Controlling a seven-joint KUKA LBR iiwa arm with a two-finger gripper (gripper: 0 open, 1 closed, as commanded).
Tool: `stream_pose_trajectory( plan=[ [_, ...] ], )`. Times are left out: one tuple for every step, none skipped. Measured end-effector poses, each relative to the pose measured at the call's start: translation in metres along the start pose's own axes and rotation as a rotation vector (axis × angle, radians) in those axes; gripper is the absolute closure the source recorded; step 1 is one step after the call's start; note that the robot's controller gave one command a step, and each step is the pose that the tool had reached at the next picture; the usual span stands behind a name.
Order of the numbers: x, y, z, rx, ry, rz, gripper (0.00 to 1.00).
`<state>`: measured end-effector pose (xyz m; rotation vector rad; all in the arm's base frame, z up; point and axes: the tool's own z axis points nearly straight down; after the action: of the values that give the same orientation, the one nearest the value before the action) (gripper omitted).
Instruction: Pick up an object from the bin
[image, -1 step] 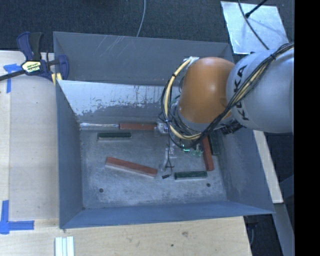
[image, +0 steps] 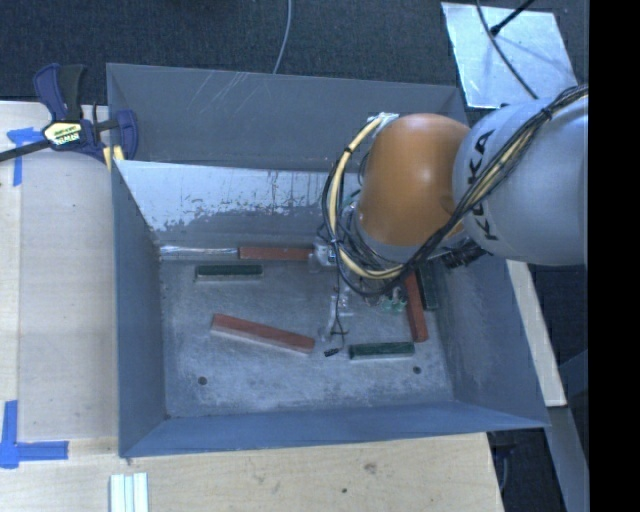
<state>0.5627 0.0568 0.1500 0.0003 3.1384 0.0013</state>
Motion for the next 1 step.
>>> stream_pose_trajectory(
  plan=[
    [0.0032,0.0001,0.0335,-0.001,-0.008,0.093,0.00]
  ],
)
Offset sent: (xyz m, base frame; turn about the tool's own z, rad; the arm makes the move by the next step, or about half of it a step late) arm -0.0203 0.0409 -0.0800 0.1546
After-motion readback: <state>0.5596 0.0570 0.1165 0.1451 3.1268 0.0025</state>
